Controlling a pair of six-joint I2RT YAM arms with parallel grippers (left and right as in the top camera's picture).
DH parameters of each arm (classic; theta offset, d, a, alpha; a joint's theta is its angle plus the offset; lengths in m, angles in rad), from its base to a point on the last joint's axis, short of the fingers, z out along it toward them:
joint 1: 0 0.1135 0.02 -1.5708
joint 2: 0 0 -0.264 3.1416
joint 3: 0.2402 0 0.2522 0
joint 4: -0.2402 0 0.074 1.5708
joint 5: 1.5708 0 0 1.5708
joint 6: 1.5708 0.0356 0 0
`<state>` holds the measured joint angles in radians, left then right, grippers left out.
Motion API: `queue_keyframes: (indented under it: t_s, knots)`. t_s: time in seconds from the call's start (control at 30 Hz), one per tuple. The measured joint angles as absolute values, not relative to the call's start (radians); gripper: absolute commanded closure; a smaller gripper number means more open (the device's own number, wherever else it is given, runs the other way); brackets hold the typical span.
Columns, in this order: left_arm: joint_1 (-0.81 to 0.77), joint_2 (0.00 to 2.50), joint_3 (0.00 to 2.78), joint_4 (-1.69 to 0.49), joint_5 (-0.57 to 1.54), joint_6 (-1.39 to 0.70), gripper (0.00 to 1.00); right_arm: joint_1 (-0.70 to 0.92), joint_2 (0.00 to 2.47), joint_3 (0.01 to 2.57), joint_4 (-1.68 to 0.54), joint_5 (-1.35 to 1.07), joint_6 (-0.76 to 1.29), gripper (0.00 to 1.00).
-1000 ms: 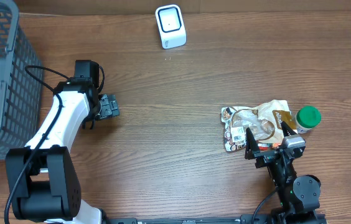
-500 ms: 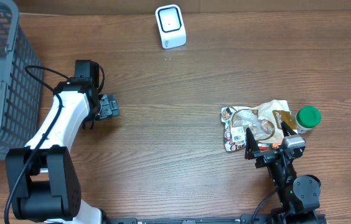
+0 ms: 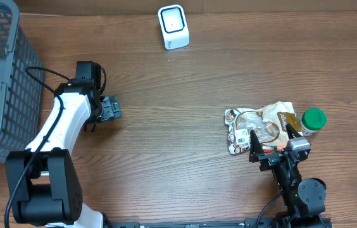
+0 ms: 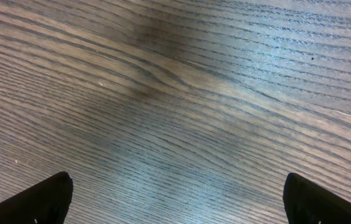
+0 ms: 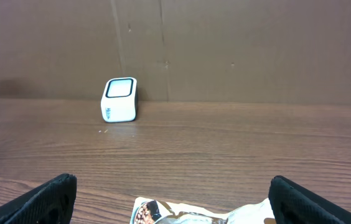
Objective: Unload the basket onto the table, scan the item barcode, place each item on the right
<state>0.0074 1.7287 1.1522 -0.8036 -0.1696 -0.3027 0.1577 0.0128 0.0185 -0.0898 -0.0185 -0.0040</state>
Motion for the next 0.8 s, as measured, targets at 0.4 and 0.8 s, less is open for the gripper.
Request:
queue_keyframes:
  t_s: [0.4, 0.8]
  knots:
    - [0.007, 1.729, 1.152, -0.804, -0.170, -0.303, 0.00, 0.158, 0.013, 0.019, -0.089, -0.019, -0.004, 0.00]
    - [0.007, 1.512, 1.152, -0.804, -0.170, -0.303, 0.00, 0.158, 0.013, 0.019, -0.089, -0.019, -0.004, 0.00]
